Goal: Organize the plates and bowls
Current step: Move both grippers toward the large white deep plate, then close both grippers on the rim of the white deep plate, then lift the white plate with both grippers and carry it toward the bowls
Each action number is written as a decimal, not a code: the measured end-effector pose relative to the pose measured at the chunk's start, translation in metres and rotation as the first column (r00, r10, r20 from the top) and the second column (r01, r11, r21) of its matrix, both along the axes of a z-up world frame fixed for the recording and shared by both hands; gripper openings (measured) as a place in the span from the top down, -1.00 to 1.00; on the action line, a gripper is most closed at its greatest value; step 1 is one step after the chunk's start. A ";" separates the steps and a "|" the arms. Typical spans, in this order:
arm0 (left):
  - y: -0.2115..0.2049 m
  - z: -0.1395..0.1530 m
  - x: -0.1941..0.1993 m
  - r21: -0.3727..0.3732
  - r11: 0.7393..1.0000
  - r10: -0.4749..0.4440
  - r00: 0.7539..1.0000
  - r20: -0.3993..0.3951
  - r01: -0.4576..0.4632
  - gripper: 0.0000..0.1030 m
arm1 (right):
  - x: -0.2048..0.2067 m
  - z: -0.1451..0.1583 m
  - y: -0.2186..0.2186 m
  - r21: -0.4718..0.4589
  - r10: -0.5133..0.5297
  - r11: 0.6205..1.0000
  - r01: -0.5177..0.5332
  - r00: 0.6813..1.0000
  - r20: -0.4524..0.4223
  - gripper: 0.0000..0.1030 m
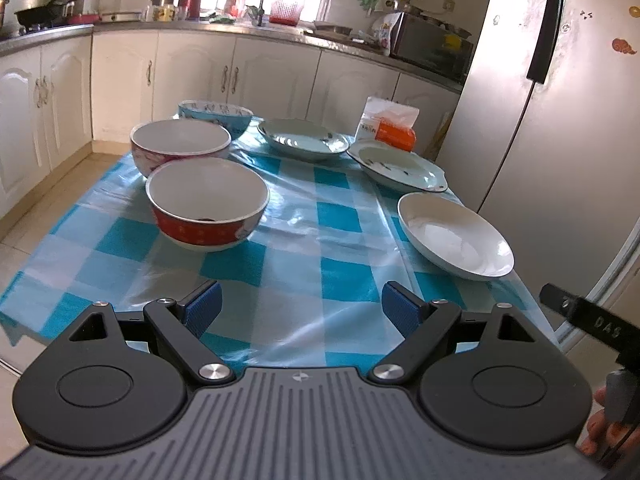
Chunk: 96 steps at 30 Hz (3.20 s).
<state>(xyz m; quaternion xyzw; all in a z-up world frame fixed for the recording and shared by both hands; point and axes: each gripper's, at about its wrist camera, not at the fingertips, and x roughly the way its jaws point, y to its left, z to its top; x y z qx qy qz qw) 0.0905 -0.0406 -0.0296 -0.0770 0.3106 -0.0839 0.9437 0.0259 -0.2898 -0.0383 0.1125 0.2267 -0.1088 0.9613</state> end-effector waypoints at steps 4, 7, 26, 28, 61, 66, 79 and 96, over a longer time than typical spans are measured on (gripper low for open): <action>-0.007 -0.010 0.016 -0.002 1.000 -0.012 1.000 -0.014 0.012 -1.00 | 0.009 -0.003 -0.018 0.036 -0.012 0.999 0.012 1.000 0.007 -0.98; -0.010 -0.015 0.026 0.001 1.000 -0.019 1.000 -0.021 0.019 -1.00 | 0.017 -0.004 -0.027 0.049 -0.022 0.999 0.021 1.000 0.008 -0.98; 0.061 0.018 0.062 -0.046 0.989 0.146 0.988 0.054 -0.144 -1.00 | 0.084 0.005 -0.026 0.163 0.122 0.980 -0.113 0.991 -0.050 -0.98; 0.059 0.018 0.064 -0.050 0.990 0.138 0.989 0.056 -0.135 -1.00 | 0.085 0.002 -0.033 0.179 0.086 0.981 -0.073 0.994 -0.064 -0.98; -0.075 0.000 0.062 0.021 0.991 -0.135 0.989 0.060 0.134 -1.00 | 0.060 -0.005 -0.089 0.263 0.074 0.963 -0.065 0.997 -0.027 -0.59; -0.092 -0.013 0.086 0.015 0.990 -0.140 0.989 0.049 0.139 -0.89 | 0.074 -0.017 -0.100 0.303 0.055 0.952 -0.044 0.998 -0.026 -0.39; -0.118 -0.050 0.152 0.009 0.989 -0.145 0.988 -0.048 0.145 -0.03 | 0.111 -0.040 -0.118 0.436 0.090 0.897 -0.077 0.996 -0.010 -0.02; -0.138 -0.059 0.170 -0.008 0.981 -0.194 0.980 -0.048 0.194 0.58 | 0.130 -0.047 -0.108 0.420 0.123 0.902 -0.099 0.992 -0.032 0.49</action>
